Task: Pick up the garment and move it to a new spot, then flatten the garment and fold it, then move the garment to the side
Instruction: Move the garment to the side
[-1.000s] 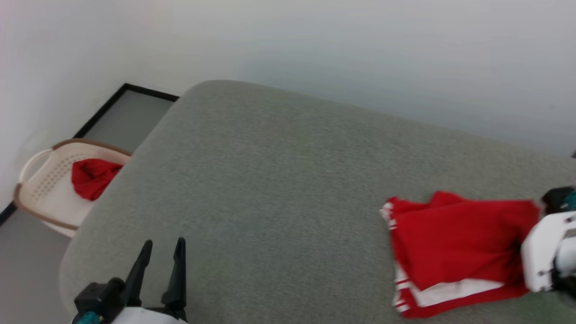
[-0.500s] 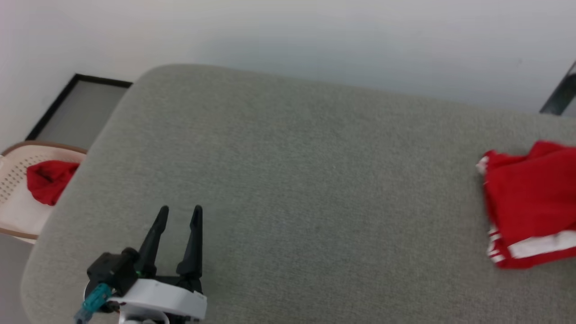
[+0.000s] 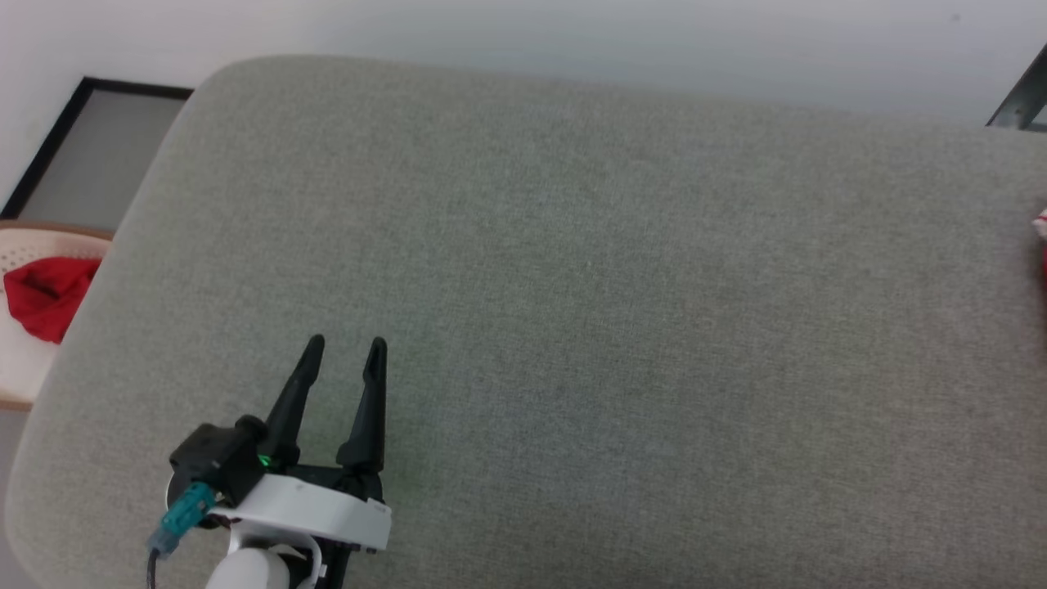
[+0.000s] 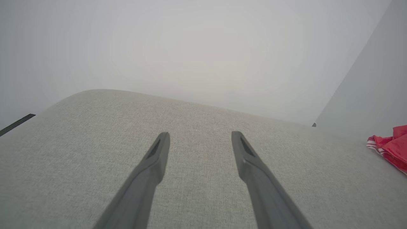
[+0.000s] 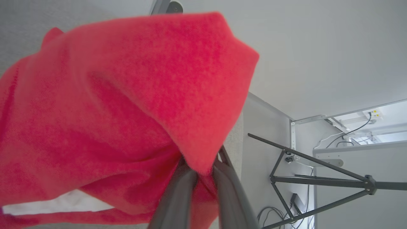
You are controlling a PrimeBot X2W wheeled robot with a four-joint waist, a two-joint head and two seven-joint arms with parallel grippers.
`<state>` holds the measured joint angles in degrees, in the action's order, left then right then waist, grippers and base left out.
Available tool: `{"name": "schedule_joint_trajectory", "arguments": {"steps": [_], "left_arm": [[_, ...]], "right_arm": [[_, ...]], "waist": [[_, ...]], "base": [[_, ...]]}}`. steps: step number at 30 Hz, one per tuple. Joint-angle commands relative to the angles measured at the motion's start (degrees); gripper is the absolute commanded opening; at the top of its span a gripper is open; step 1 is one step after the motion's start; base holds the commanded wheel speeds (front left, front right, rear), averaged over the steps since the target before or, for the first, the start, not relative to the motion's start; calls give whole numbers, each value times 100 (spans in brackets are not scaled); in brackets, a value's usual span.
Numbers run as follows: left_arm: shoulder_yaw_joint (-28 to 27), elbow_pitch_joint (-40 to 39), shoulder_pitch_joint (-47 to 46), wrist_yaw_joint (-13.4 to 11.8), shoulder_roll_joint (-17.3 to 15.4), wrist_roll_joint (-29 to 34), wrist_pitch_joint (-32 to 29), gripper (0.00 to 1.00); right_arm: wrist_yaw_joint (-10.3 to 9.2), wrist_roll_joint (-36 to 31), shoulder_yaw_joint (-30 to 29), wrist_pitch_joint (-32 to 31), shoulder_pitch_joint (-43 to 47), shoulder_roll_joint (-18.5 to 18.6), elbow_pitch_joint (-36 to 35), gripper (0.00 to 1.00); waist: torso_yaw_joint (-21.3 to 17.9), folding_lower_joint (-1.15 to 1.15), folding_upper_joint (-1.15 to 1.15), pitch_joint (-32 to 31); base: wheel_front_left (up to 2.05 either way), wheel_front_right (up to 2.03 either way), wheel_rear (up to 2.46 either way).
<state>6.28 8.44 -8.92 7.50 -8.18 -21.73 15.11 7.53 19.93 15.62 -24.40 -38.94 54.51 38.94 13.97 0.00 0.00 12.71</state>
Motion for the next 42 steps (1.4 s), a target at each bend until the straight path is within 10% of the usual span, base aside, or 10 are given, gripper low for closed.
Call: {"name": "schedule_joint_trajectory", "arguments": {"steps": [1,18,20,21,23,24,42], "left_arm": [[9,-18,-72,-1,-24,-34,0,100],[151,-2,-281,-1,-41,-87,0,100],[145,5,-268,-1,-44,-95,0,100],[145,5,-268,-1,-44,-95,0,100],[148,20,-265,-1,-46,-88,0,100],[145,28,-269,-1,-45,-84,0,100],[-7,-8,-73,-1,-144,-104,-1,100]], "right_arm": [[-9,-139,87,84,-169,98,83,0],[-9,-1051,-526,832,-785,-85,1686,0],[-9,-1160,-624,879,-813,-166,1812,36],[-9,-1160,-624,879,-813,-166,1812,36],[-9,-1254,-757,913,-875,-221,1928,91],[-9,-1314,-788,913,-881,-258,1972,100],[-9,-1755,-1166,2566,-738,-1041,1470,100]], "waist": [[43,0,0,119],[352,0,0,475],[355,0,0,480],[355,0,0,480],[354,0,0,468],[352,0,0,448],[-103,0,0,-104]], "base": [[0,0,0],[0,0,0],[0,0,0],[0,0,0],[0,0,0],[0,0,0],[0,0,0]]}}
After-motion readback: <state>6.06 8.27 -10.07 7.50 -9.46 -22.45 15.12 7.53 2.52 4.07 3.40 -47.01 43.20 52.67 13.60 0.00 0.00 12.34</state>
